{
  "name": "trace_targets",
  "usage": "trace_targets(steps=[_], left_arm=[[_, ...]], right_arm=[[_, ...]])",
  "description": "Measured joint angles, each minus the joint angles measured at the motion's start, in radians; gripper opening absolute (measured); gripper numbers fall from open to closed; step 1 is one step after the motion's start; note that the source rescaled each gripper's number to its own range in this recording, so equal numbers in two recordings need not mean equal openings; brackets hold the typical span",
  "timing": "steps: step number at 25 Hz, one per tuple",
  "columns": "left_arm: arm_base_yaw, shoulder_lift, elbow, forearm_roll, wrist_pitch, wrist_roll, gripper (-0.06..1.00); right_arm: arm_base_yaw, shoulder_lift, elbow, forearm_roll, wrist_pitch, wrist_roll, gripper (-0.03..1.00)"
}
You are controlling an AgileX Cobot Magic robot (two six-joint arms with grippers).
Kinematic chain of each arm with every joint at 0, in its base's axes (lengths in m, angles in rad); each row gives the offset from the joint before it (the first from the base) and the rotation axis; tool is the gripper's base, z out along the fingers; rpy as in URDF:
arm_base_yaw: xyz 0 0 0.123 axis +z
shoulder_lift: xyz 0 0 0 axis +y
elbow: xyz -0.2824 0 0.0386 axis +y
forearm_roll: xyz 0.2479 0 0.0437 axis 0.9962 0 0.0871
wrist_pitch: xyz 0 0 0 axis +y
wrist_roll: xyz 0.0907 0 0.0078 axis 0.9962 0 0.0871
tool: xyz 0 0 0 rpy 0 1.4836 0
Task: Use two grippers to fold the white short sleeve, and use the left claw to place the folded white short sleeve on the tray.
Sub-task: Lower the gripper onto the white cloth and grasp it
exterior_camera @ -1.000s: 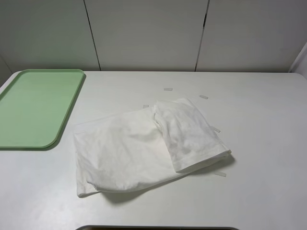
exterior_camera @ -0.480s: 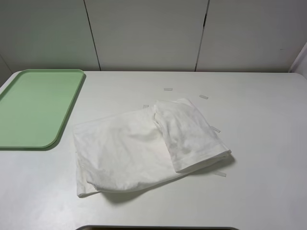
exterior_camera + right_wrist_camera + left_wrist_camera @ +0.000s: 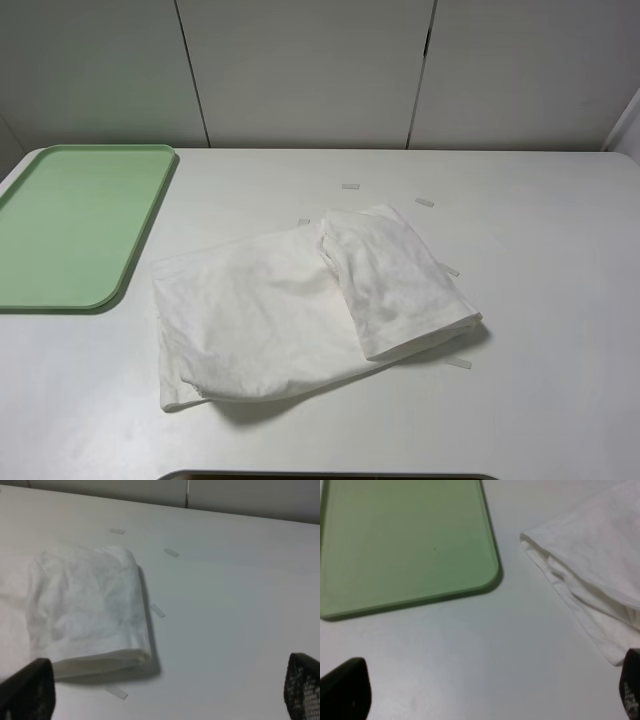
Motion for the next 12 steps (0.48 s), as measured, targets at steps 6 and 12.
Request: trace_targets(steps=[6,12], left_arm=[[0.000,0.000,0.000,0.000,0.000,0.000,1.00],[0.000,0.000,0.000,0.000,0.000,0.000,1.00]], right_arm=[[0.000,0.000,0.000,0.000,0.000,0.000,1.00],[0.000,0.000,0.000,0.000,0.000,0.000,1.00]])
